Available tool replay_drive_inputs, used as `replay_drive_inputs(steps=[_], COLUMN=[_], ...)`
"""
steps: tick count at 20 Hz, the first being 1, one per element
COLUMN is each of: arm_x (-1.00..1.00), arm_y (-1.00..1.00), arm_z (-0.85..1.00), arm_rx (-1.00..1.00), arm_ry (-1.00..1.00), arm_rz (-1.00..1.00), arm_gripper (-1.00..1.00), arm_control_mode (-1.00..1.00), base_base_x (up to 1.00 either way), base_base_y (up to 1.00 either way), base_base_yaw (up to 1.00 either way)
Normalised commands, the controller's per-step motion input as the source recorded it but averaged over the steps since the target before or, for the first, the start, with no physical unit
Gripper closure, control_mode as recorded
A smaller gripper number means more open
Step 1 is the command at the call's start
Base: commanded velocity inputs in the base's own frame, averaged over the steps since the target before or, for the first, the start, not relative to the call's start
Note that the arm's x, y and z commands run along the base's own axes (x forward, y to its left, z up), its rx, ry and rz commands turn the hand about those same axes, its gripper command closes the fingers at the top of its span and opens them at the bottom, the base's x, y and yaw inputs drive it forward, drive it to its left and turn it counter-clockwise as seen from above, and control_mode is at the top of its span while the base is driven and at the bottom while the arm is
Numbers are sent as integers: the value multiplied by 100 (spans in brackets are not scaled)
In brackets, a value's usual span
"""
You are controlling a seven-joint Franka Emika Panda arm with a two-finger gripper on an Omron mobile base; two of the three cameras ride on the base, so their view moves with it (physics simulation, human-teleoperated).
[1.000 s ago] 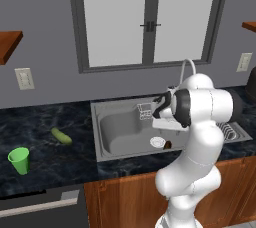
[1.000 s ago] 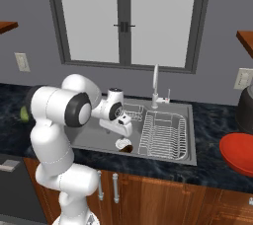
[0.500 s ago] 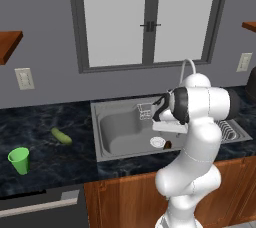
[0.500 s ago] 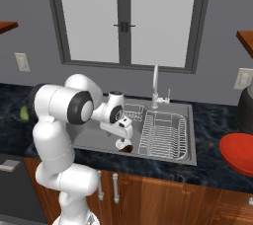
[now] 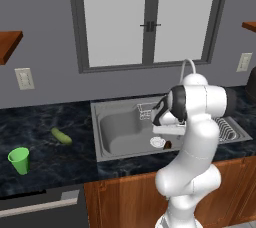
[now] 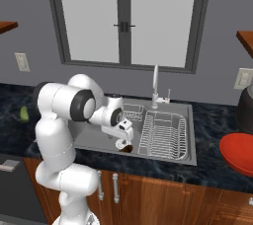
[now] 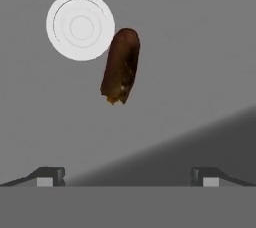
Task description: Remove the cucumber and sweet potato from the sink. Then move the bowl and cup from the counter to the sink for washing.
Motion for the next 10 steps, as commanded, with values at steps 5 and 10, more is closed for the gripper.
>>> replay_drive_inputs(steps=[5, 10], arm_x=[0, 0], arm_y=[-11, -9], arm_z=[-12, -12], arm_rx=[-5, -1], arm_ry=[0, 0], arm_rz=[0, 0], arm_gripper=[-100, -100], arm_control_mode=[-100, -100], base_base_x=[0, 0], base_base_y=[0, 0], base_base_yaw=[0, 0])
